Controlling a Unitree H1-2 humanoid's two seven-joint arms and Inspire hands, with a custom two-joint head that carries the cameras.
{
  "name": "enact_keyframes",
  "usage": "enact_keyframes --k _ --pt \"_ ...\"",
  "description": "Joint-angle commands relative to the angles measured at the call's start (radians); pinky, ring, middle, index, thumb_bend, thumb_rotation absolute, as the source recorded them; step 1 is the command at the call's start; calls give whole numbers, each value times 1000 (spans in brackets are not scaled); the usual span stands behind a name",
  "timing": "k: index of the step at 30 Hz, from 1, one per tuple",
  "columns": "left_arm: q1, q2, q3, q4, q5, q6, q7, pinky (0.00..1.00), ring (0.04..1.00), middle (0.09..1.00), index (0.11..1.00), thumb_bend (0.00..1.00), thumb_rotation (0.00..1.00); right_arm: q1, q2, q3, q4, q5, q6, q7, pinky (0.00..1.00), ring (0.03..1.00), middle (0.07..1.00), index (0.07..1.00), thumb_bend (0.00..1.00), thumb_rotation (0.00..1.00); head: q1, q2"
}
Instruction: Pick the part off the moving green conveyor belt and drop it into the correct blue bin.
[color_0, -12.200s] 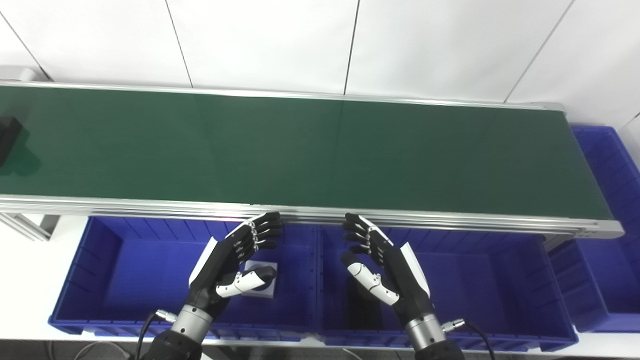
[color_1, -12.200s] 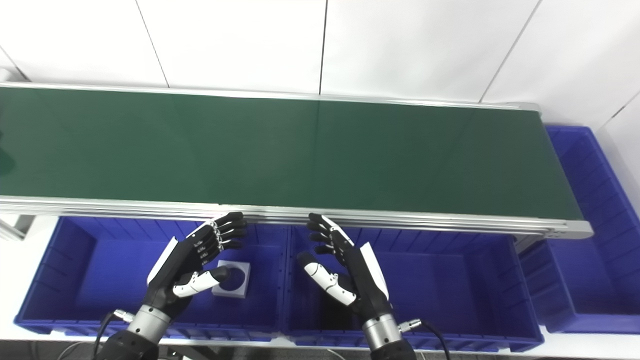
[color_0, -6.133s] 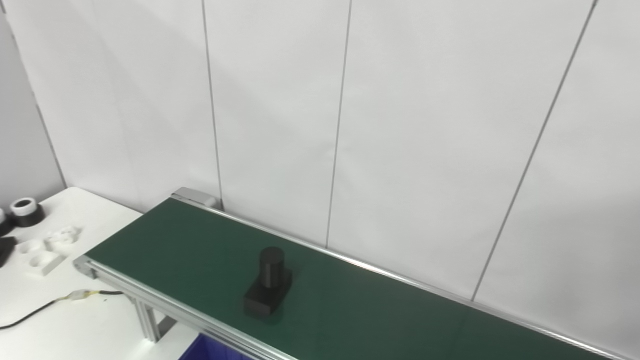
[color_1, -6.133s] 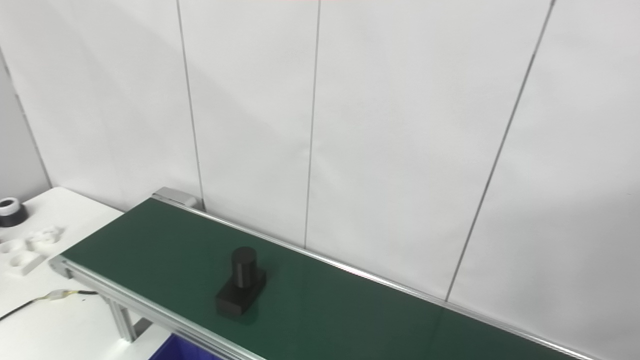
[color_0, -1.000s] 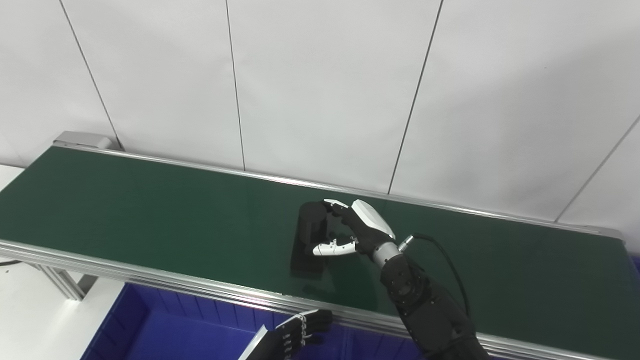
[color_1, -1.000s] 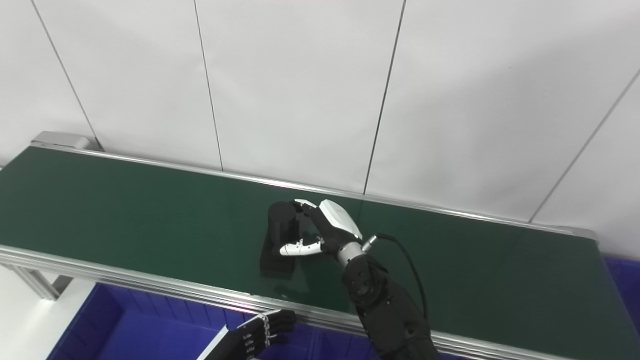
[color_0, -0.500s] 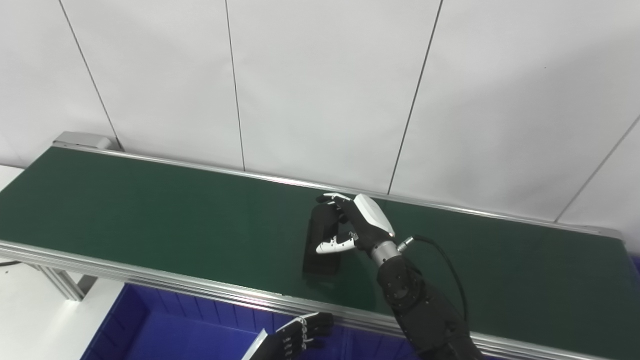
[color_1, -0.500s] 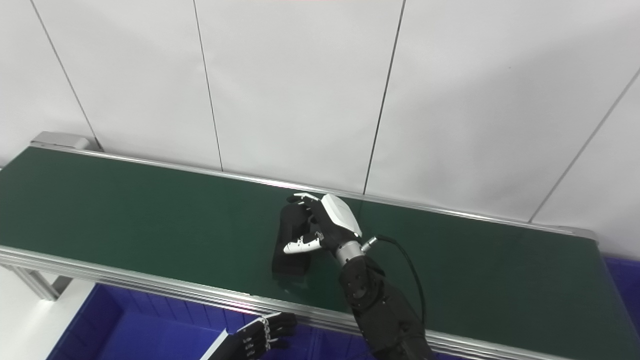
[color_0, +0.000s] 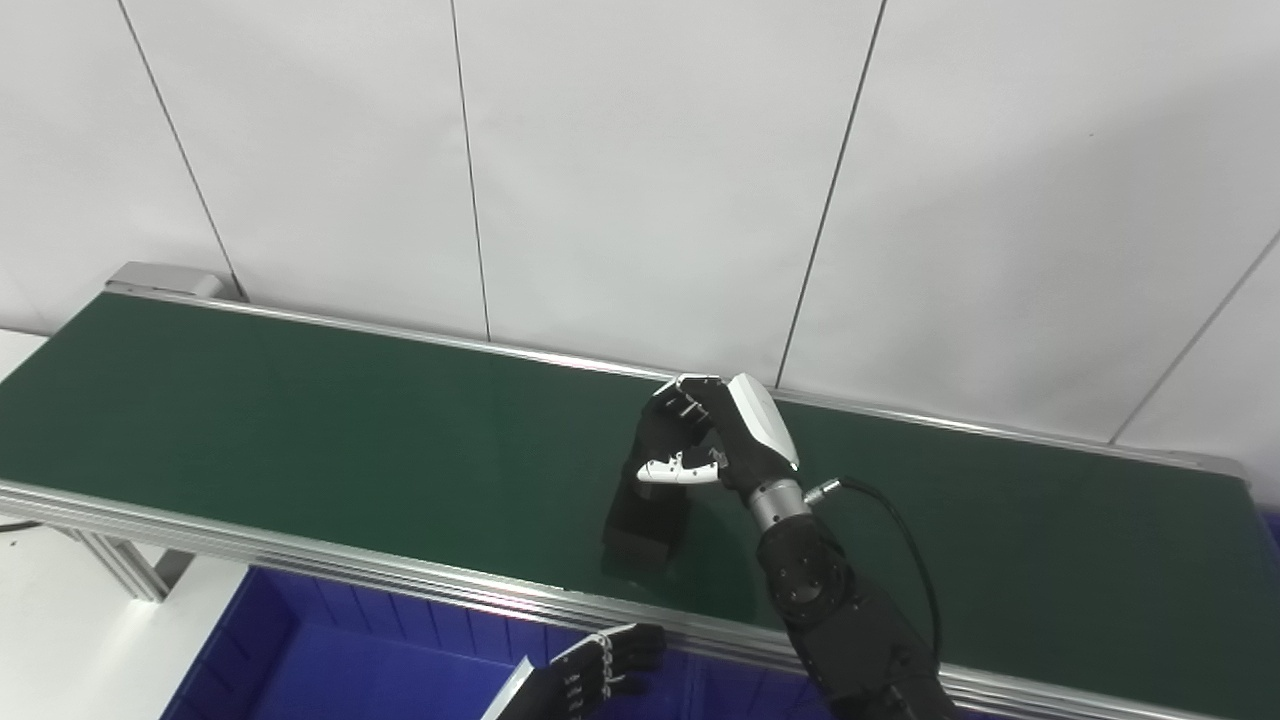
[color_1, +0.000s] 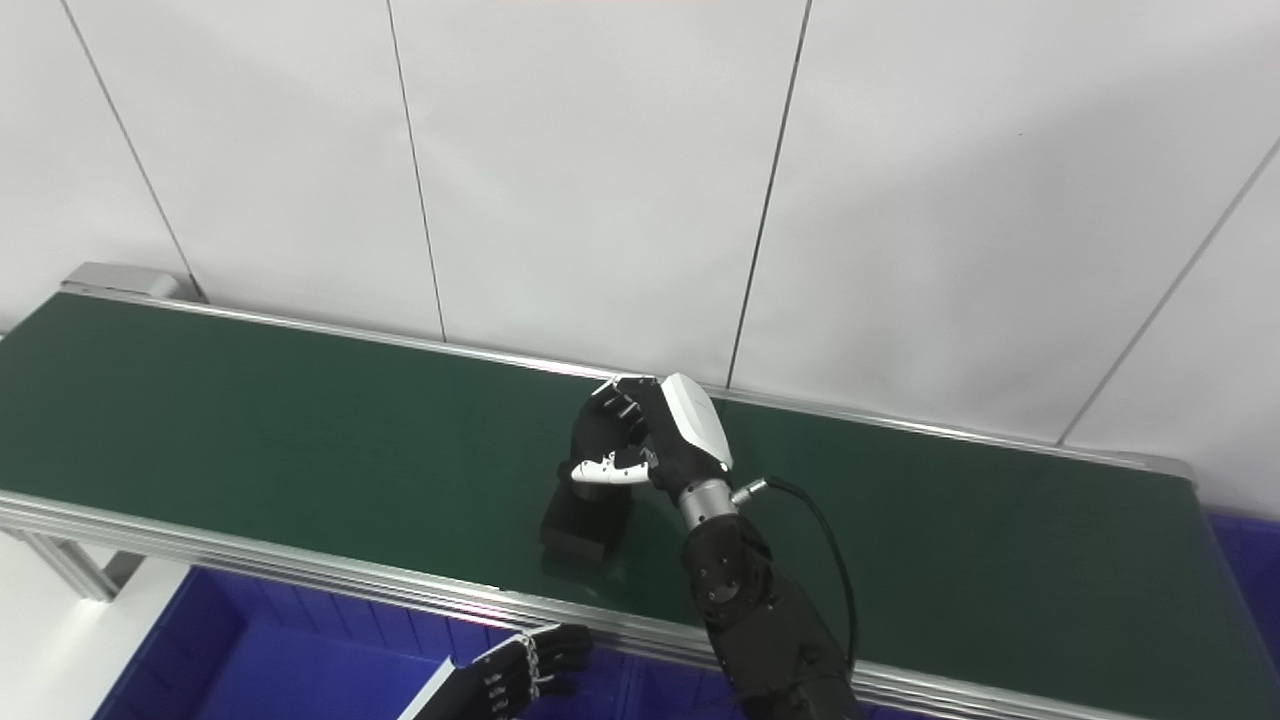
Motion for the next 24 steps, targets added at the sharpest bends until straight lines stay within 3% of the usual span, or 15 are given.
enact_keyframes --k 1,14,24 --pt "-8 4 3 -36 -7 -17 -2 783 828 832 811 926 467 -49 10 -8 -15 13 -57 -19 440 452 512 494 500 0 1 0" --pt "-12 10 6 -27 -14 -18 -6 792 834 830 813 927 461 -44 11 -12 -34 8 -53 -34 420 449 507 499 500 0 -6 -10" --pt "-25 13 11 -5 -15 -25 -8 799 826 837 818 929 471 5 -2 -47 -198 16 -27 -28 370 451 511 515 498 0 -19 -22"
